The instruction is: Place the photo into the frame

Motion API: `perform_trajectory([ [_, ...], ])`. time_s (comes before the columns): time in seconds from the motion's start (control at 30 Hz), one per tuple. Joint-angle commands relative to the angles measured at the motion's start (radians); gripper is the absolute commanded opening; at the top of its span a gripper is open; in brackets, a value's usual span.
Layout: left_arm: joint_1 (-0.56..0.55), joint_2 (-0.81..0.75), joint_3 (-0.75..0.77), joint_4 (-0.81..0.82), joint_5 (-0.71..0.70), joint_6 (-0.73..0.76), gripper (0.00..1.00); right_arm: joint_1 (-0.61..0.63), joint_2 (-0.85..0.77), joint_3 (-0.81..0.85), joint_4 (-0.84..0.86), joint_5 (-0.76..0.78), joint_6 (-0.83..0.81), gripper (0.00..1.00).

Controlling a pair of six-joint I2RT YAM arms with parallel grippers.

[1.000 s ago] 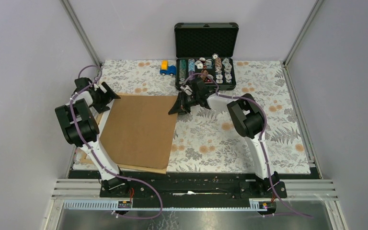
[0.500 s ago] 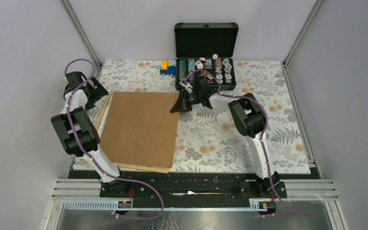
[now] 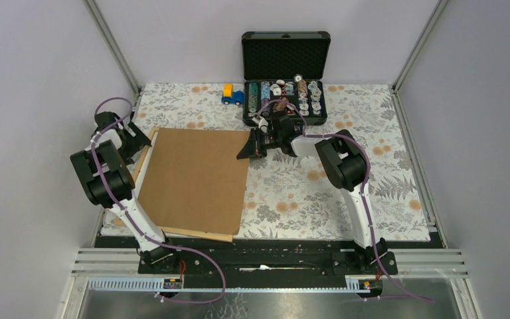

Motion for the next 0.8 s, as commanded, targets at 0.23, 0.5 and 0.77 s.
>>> perform_trajectory([
  [0.23,0.002,0.019,-0.174,0.053,0.283,-0.169,0.96,0.04,-0.015,0.026,0.054,0.103,-0.092,0.11],
  [0.5,0.004,-0.115,-0.324,0.137,0.346,-0.232,0.95,0.076,-0.045,-0.03,0.04,0.271,0.002,0.11],
  [0.77,0.01,-0.163,-0.394,0.166,0.353,-0.236,0.95,0.081,-0.091,-0.067,-0.075,0.421,0.071,0.12],
])
